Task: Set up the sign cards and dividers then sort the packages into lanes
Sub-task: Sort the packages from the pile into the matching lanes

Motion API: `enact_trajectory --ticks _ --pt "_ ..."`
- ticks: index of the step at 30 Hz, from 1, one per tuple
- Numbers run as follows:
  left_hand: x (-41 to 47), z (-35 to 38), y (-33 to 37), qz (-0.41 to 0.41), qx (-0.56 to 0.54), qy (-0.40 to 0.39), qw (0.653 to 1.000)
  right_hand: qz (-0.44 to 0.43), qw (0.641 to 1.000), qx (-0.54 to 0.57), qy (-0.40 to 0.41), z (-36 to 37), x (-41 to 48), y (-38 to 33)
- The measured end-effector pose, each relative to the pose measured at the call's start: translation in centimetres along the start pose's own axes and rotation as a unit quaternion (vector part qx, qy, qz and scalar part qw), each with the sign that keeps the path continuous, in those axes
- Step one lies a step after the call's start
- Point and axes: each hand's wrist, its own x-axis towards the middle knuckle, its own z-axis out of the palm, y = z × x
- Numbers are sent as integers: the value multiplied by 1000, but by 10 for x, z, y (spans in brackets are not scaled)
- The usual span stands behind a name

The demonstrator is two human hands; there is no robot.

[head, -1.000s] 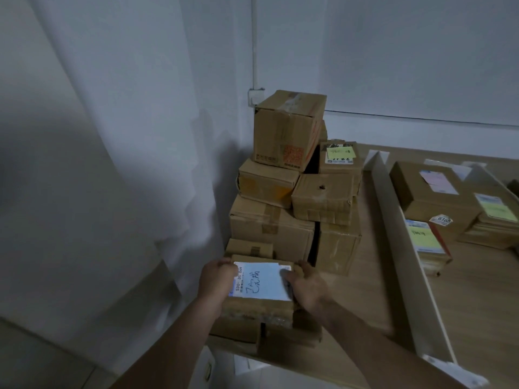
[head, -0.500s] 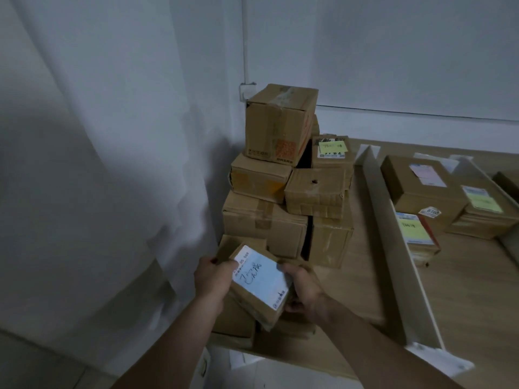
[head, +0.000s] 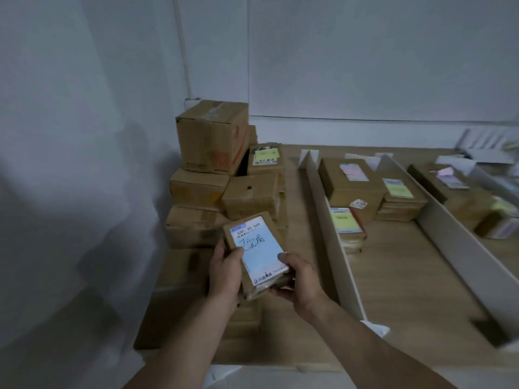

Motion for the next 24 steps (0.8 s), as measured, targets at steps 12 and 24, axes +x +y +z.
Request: enact_trajectory --ticks 12,24 --pt "-125 195 -35 23 18 -168 985 -68 992 15 103 -215 -85 -56" --pt "-236 393 -87 55 47 -251 965 -101 972 71 198 -435 -156 -100"
